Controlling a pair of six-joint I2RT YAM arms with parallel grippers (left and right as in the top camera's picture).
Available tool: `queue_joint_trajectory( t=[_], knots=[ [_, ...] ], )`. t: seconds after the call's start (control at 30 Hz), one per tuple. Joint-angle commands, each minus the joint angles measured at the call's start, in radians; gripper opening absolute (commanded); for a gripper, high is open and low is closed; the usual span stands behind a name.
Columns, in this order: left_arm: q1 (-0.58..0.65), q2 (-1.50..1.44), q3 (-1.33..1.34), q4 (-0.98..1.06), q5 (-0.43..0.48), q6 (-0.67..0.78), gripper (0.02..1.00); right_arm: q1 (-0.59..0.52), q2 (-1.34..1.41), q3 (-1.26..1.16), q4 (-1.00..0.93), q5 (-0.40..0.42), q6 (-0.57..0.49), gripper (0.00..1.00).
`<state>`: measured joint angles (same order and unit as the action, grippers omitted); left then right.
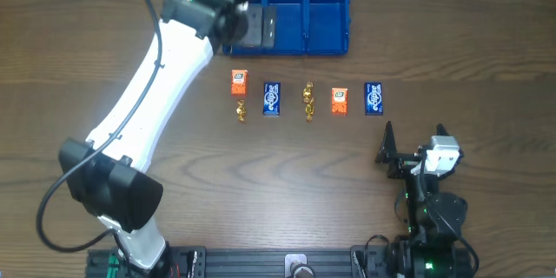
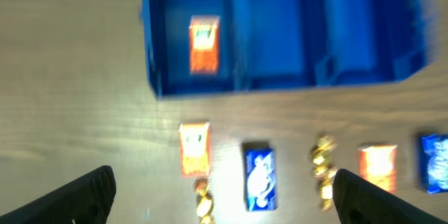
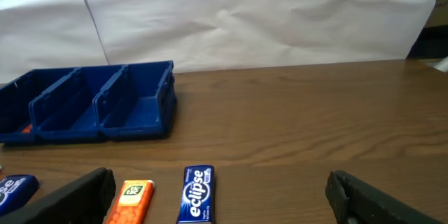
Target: Sort Candies Into Trays
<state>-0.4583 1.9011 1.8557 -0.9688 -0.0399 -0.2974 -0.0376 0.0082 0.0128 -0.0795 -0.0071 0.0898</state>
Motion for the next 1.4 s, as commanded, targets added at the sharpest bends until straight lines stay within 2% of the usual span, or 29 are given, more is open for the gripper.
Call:
queue_joint_trajectory(
  t=[0.03, 0.3, 0.57, 1.27, 1.37, 1.4],
  knots=[
    [0.006, 0.029, -0.192, 0.076, 0.006, -0.059, 0.998, 0.010, -0.006, -0.005, -0.004, 0.005, -0.010, 1.000],
    [0.026, 0.033, -0.378, 0.249, 0.034, -0.077, 0.998, 0.010, -0.006, -0.005, -0.004, 0.005, -0.010, 1.000],
    [0.029, 0.127, -0.383, 0.334, 0.009, -0.069, 0.998, 0.010, -0.006, -0.005, -0.004, 0.005, -0.010, 1.000],
    [0.041, 0.235, -0.383, 0.367, 0.003, -0.069, 0.998, 0.010, -0.006, -0.005, -0.004, 0.005, -0.010, 1.000],
    [0.041, 0.235, -0.383, 0.373, 0.003, -0.069, 0.941, 0.010, -0.006, -0.005, -0.004, 0.005, -0.010, 1.000],
    [0.041, 0.235, -0.383, 0.373, 0.003, -0.069, 0.884, 0.010, -0.006, -0.005, -0.004, 0.005, -0.010, 1.000]
  ],
)
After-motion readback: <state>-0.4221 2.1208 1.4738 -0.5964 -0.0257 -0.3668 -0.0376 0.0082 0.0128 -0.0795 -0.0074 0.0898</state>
